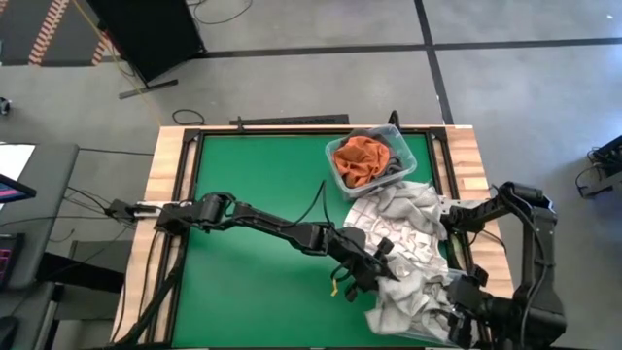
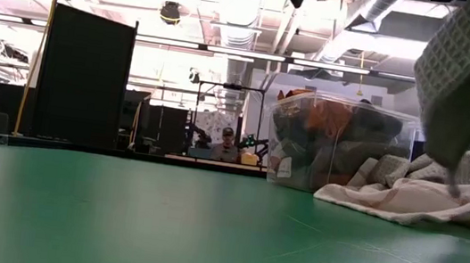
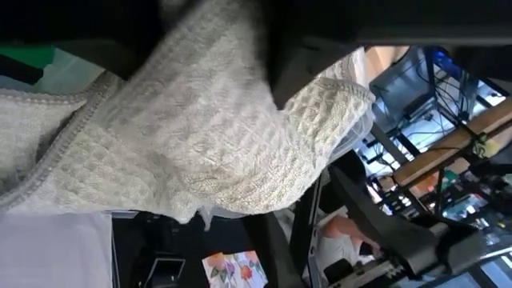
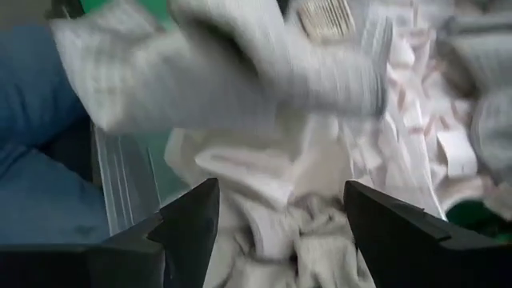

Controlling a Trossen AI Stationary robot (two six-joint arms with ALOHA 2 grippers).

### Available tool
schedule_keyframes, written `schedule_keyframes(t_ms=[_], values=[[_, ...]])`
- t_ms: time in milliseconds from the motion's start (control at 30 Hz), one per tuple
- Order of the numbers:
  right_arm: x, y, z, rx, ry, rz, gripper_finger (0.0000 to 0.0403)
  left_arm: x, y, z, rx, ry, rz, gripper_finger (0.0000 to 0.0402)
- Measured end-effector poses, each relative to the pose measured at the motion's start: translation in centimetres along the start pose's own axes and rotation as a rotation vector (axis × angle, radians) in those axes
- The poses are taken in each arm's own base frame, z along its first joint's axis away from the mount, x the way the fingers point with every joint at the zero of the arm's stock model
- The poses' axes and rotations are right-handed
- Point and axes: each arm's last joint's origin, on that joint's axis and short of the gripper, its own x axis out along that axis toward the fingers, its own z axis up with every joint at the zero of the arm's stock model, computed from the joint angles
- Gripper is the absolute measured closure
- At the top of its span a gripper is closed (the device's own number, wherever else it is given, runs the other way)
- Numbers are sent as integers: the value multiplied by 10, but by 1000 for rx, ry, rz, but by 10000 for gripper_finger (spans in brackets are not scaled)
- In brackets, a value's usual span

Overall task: Sort towels by color in basket
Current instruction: Put the light gray towel into the bottom transparent bin

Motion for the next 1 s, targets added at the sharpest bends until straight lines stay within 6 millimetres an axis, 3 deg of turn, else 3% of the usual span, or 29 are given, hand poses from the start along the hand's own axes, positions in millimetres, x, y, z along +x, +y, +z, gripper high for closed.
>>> schedule_keyframes(t_ms=[200,533,800,1000], values=[[2,2,8,-22,-177,35,110,0,4,6,-9,7,-2,174],[9,6,32,-151,-480,21,110,-1,4,6,-11,15,-5,162],[29,20,60,-177,-413,3,110,-1,5,5,-11,20,2,162],[35,32,69,-209,-341,73,110,-2,6,3,-21,36,1,162]])
